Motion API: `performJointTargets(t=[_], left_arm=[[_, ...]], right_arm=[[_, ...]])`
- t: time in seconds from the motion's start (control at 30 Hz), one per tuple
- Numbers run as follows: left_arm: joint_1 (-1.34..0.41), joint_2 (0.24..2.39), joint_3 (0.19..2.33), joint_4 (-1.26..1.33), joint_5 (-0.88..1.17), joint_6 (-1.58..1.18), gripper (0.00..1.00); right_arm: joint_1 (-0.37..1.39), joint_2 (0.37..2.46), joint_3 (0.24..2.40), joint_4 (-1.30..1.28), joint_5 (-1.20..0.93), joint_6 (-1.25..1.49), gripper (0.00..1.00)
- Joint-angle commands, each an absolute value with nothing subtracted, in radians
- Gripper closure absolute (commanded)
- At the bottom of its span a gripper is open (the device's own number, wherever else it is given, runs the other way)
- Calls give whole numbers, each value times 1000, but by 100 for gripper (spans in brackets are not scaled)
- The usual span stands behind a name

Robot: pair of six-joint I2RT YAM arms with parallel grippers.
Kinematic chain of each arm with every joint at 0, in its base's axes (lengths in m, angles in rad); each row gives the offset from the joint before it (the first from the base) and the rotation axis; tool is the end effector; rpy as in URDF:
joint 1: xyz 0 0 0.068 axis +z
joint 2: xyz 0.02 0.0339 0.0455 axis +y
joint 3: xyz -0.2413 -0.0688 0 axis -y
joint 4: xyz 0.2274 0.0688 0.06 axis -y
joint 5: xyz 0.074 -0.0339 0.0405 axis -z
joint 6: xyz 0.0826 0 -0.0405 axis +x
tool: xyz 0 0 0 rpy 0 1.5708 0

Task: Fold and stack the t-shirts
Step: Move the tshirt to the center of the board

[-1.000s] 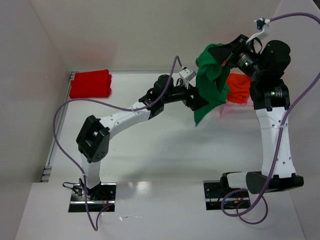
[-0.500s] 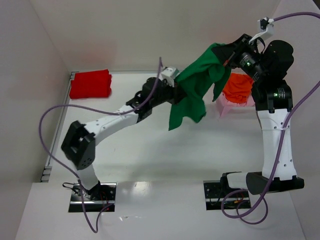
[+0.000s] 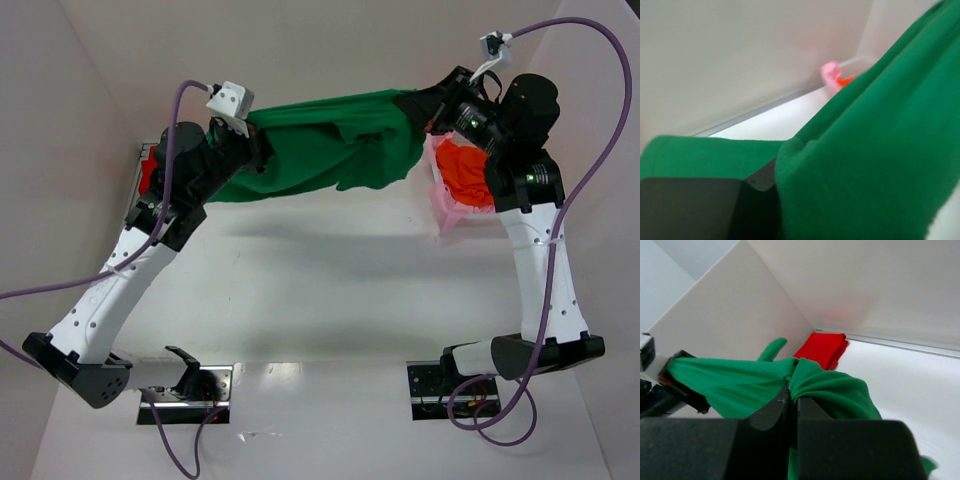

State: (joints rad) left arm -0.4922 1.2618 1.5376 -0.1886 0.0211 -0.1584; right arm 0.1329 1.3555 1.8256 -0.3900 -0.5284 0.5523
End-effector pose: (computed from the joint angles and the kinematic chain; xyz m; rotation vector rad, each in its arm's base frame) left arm 0.2680 -0.1457 0.4767 0.2675 1.4832 -0.5407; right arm 0.2808 0.0796 0.5174 -0.1188 1.5715 0.9358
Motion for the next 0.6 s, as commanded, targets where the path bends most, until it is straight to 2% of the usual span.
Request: performJointTargets(t=[0.0,0.27,0.4,0.5,0.57], left_arm=[[-436,1178,1520,-213,-178,-51,100],[-436,1167,1505,-288,-428,-101,100],[-436,1122,1489,-349,-492,-132,100],[-436,1071,1489,-406,-489,-140,100],[-436,1033,1505,-434,-464,-147,100]], right_arm=[[72,1345,1776,-325,-281,499,96],[72,1281,1673,-325,-244,505,96],[72,1174,1506,-325,-303,530,98],[72,1023,1307,-292,-376,535,100],[80,949,1267,-317,-400,545,100]])
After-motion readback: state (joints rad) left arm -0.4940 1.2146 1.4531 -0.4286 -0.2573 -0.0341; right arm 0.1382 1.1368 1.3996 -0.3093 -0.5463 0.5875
